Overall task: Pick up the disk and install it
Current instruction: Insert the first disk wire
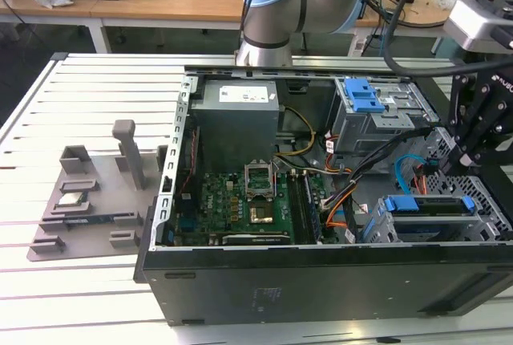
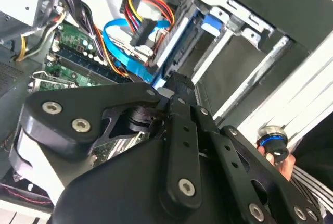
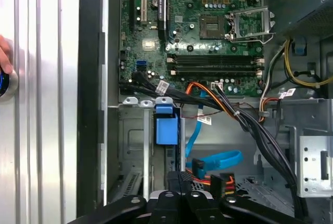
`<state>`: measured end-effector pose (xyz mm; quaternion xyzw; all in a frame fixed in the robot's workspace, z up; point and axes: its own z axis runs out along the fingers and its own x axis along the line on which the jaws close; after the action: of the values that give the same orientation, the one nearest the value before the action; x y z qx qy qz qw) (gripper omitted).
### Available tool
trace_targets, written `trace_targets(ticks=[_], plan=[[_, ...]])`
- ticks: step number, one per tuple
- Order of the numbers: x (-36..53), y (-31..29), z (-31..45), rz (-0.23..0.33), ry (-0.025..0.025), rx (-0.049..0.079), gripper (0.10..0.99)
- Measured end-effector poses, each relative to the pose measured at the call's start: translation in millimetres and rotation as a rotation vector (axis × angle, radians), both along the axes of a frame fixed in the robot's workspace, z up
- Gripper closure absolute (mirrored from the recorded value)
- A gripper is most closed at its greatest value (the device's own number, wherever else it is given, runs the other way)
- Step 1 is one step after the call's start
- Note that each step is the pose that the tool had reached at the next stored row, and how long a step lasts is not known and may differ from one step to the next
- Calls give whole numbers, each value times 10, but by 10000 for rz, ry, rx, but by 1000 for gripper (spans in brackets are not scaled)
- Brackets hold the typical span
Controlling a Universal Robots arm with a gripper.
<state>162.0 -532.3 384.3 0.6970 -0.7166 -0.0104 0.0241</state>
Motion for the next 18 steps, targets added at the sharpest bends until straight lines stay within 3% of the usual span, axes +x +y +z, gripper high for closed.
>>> trace_targets(ticks=[5, 8, 14, 15, 16, 18], plan=[[96, 176, -45, 2, 4, -6, 980], [136, 268, -141, 1, 10, -5, 980], [141, 286, -146, 0, 11, -4, 980], [141, 287, -145, 0, 10, -5, 914], [141, 287, -146, 0, 11, -4, 914], [141, 288, -145, 0, 11, -5, 784]])
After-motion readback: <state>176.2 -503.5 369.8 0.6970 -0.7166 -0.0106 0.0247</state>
